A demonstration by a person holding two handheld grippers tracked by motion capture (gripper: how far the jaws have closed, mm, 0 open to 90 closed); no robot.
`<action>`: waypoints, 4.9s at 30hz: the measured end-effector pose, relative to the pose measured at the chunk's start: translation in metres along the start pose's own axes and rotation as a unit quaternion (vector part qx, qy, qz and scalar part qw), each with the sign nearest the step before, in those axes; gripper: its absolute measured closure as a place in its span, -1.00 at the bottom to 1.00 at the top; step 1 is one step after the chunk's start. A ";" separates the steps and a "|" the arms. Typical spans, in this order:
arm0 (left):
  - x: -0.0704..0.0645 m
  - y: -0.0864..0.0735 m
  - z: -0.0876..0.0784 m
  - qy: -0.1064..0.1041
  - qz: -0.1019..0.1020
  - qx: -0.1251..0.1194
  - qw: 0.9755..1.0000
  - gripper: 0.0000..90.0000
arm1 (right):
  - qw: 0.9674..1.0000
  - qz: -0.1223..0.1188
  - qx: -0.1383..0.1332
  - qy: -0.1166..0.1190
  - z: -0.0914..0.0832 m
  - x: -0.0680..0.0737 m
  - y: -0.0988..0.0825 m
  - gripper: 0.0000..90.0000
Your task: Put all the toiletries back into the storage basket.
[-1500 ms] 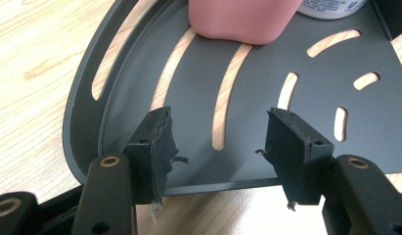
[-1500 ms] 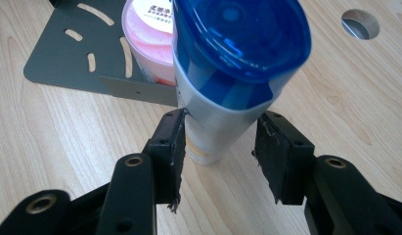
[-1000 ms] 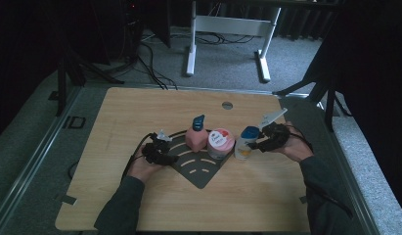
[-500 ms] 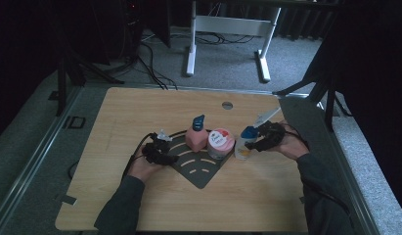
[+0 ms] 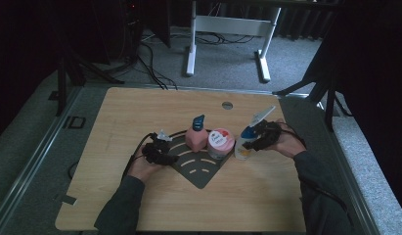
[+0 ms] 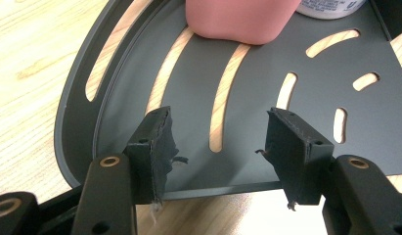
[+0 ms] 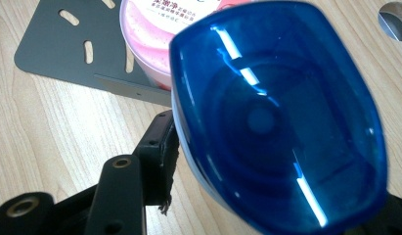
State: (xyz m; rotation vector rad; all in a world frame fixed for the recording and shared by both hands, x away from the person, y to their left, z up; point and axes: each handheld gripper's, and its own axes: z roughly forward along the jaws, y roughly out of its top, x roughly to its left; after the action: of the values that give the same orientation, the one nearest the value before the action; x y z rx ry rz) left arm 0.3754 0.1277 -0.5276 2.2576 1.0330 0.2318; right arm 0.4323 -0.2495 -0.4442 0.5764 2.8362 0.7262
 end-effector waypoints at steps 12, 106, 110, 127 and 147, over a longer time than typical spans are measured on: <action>0.000 0.000 0.000 0.000 0.000 0.000 1.000 -0.03 | 1.000 0.001 0.003 0.001 0.001 0.000 0.001 0.09; 0.001 0.000 0.002 -0.002 -0.003 -0.003 1.000 -0.03 | 0.999 -0.033 0.029 0.022 0.012 0.011 0.011 0.20; 0.000 0.000 0.002 -0.002 -0.003 -0.004 1.000 -0.04 | 0.999 -0.034 0.027 0.028 0.013 0.014 0.011 0.20; 0.000 0.000 0.004 -0.003 -0.004 -0.002 1.000 -0.04 | 0.998 -0.047 0.015 0.047 0.012 0.026 0.008 0.21; -0.001 0.000 0.004 -0.004 -0.004 -0.002 1.000 -0.04 | 0.995 -0.079 0.011 0.062 0.012 0.045 0.012 0.21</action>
State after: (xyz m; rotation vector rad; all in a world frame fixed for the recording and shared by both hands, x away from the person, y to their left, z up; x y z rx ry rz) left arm 0.3767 0.1252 -0.5310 2.2485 1.0378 0.2217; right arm 0.3984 -0.2165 -0.4516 0.3151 2.9638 0.7257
